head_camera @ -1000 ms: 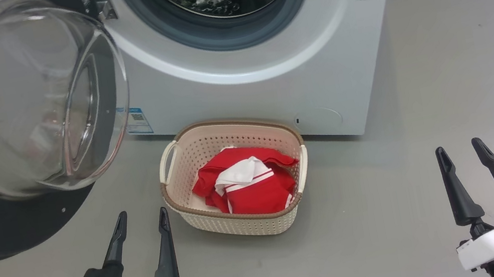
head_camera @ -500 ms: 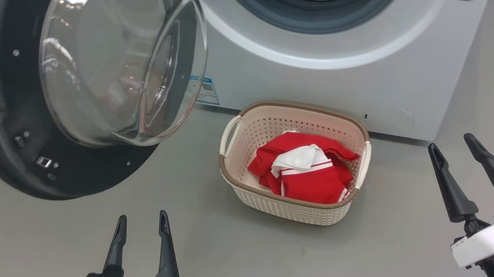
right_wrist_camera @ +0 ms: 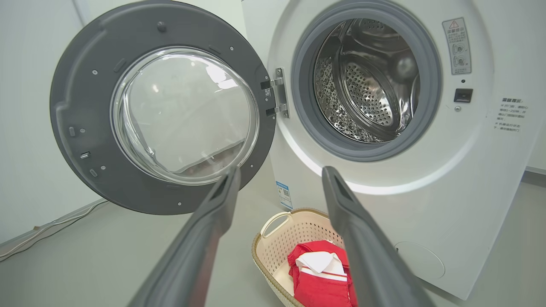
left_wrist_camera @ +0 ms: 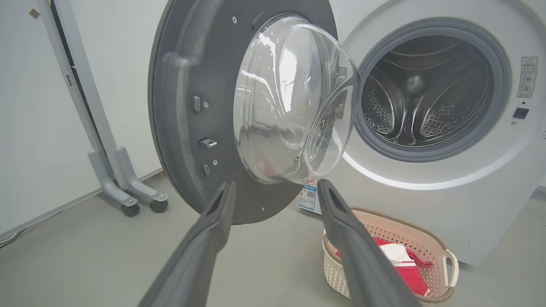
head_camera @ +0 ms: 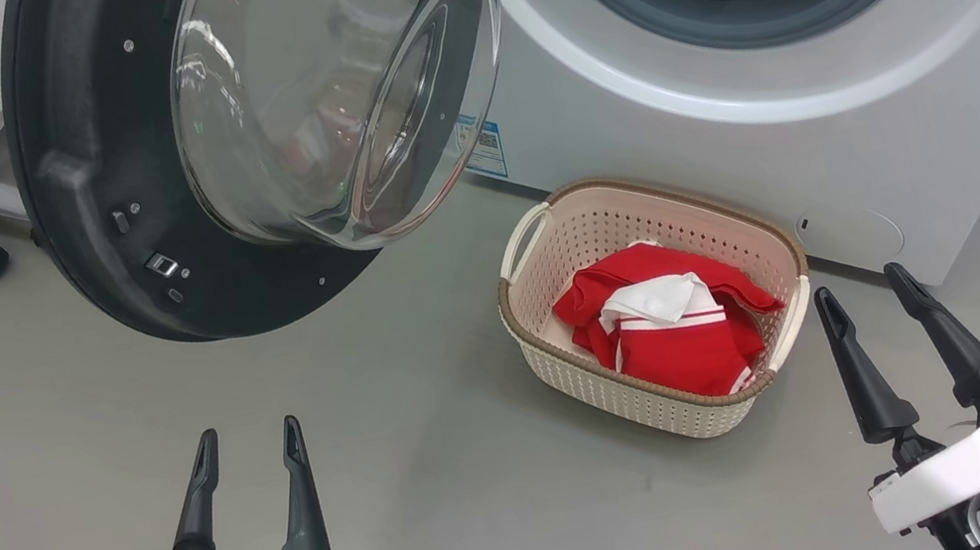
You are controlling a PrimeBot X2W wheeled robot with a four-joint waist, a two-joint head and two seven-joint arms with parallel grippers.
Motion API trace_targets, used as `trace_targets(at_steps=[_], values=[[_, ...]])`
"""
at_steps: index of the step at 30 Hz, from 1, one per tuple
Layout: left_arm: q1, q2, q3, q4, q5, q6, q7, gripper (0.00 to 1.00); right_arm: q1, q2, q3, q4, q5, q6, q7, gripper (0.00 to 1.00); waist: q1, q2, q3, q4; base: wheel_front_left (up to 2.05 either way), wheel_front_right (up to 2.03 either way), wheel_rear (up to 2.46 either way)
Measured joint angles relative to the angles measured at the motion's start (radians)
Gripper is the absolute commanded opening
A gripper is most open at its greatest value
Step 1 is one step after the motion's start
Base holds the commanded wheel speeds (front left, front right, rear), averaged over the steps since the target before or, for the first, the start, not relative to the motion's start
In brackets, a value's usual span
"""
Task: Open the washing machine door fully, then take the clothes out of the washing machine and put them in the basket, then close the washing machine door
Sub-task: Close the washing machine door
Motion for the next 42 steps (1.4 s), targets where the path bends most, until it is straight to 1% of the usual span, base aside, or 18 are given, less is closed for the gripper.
trace_targets(at_steps=[17, 42], values=[[0.018, 0.000, 0.009, -0.023, 0.001, 0.008, 0.000, 1.00, -0.022, -0.011, 0.021, 0.016, 0.000, 0.000, 0.000, 1.00, 0.0000, 0.0000, 0.002, 0.004, 0.00, 0.00, 0.00], [0.026, 0.000, 0.009, -0.042, 0.004, 0.008, 0.000, 1.00, -0.033, -0.014, 0.023, 0.021, 0.009, 0.000, 0.000, 1.00, 0.0000, 0.0000, 0.009, 0.003, 0.00, 0.00, 0.00]])
